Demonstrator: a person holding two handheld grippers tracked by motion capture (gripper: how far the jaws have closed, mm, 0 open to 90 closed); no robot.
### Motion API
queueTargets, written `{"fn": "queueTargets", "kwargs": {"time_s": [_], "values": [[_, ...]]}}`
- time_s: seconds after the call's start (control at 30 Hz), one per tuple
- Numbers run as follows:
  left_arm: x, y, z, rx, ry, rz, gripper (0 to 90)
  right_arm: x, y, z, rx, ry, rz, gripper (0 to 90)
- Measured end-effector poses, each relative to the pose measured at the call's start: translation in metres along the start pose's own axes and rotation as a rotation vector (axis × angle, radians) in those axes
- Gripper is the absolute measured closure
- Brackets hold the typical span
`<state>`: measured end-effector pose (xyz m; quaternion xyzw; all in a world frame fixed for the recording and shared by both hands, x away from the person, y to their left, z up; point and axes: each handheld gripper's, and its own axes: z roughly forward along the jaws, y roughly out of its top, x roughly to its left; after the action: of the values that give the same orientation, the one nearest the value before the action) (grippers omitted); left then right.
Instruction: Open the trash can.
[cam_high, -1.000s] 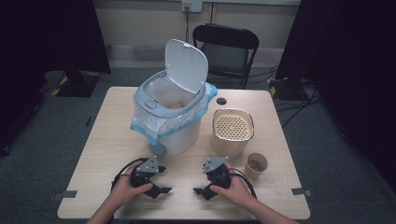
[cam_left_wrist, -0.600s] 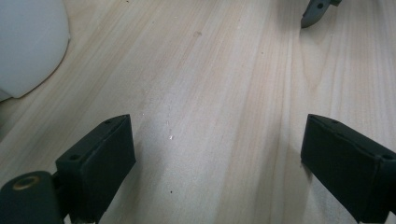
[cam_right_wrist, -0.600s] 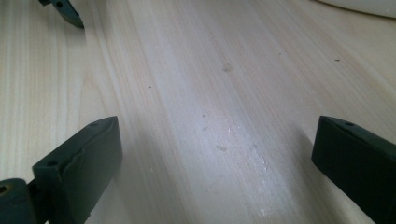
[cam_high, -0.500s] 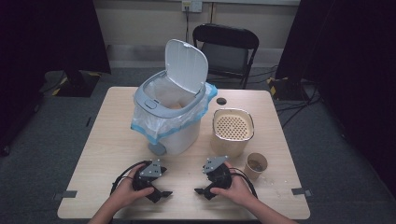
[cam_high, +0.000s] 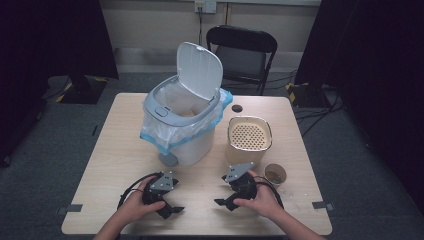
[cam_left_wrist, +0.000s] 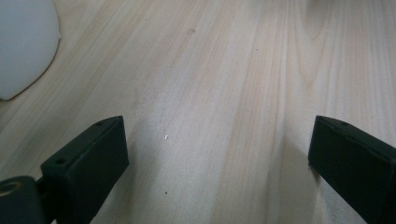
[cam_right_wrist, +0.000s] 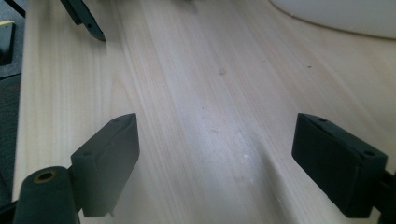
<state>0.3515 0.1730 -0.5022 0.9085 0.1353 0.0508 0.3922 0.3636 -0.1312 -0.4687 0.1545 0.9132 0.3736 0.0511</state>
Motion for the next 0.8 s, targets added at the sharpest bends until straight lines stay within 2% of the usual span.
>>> {"fn": "queueTargets", "kwargs": {"time_s": [0.1,0.53,0.63,0.7,0.8], "values": [[0.0,0.0,0.001,0.005,-0.009,0.005,1.3,0.0,0.003,-0.014,-0.017,0.003,-0.007,14.3],[-0.001,0.001,0.002,0.01,-0.012,0.009,0.0,-0.003,0.008,-0.05,-0.008,0.014,-0.037,14.9],[-0.001,0.001,0.002,0.01,-0.012,0.009,0.0,-0.006,0.006,-0.064,-0.015,0.004,-0.032,14.8],[-0.001,0.001,0.002,0.01,-0.012,0.009,0.0,-0.007,0.005,-0.069,-0.016,0.006,-0.017,14.8],[-0.001,0.001,0.002,0.01,-0.012,0.009,0.0,-0.009,0.003,-0.074,-0.015,-0.005,-0.019,14.8]]}}
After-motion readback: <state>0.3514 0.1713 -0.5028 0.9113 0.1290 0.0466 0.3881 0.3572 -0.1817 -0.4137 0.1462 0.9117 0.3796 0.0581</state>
